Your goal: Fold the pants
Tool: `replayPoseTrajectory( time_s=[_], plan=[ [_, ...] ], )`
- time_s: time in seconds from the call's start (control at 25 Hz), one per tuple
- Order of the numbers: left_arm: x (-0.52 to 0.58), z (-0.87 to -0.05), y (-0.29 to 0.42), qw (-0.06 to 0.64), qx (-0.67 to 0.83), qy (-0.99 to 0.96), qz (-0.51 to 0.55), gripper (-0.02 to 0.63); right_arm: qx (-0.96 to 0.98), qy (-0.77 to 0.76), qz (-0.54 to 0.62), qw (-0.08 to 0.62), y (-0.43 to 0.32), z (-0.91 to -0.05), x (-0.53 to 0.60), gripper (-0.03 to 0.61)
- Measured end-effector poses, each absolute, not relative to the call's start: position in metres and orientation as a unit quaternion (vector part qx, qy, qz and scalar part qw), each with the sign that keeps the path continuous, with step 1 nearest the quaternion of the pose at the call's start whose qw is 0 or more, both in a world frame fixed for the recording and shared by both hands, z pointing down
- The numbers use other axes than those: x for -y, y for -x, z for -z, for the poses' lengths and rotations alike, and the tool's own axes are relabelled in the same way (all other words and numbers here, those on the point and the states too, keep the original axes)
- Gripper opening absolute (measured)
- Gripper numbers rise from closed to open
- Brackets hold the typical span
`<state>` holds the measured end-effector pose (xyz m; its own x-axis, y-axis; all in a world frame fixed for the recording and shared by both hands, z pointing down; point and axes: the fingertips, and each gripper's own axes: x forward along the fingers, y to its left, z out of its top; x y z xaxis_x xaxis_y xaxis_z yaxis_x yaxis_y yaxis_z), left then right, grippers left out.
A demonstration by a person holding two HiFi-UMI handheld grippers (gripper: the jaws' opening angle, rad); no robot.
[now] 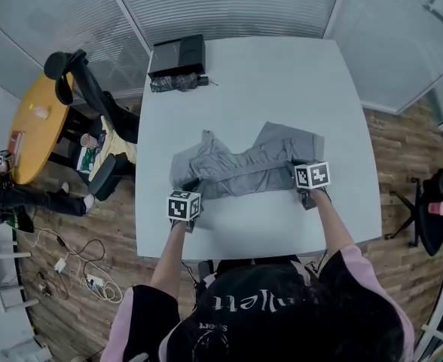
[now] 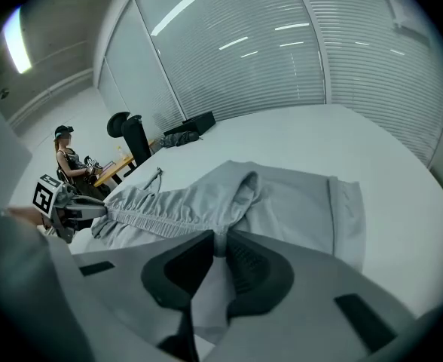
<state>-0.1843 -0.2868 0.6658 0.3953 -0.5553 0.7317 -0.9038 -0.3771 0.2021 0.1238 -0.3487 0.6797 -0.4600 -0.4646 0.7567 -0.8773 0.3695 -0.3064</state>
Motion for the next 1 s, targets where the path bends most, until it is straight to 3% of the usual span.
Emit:
replayPoseTrajectory(
  time_s=[0.08, 0.2, 0.52, 1.0],
  plan=[
    [0.285, -0.667, 0.185, 0.311, 0.475, -0.774, -0.282, 0.052, 0.774, -0.436, -0.359, 0.286, -0.124, -0.681, 0.345, 0.075],
    [0.283, -0.661, 0.186, 0.316, 0.48, -0.774, -0.263, 0.076, 0.778, -0.437, -0.36, 0.274, -0.123, -0.675, 0.339, 0.162],
    [0.282, -0.598, 0.194, 0.292, 0.517, -0.788, -0.163, 0.092, 0.812, -0.436, -0.322, 0.218, -0.112, -0.623, 0.326, 0.164],
    [0.234, -0.54, 0.145, 0.226, 0.454, -0.85, -0.143, 0.092, 0.851, -0.427, -0.273, 0.137, -0.072, -0.531, 0.278, 0.163]
  ],
)
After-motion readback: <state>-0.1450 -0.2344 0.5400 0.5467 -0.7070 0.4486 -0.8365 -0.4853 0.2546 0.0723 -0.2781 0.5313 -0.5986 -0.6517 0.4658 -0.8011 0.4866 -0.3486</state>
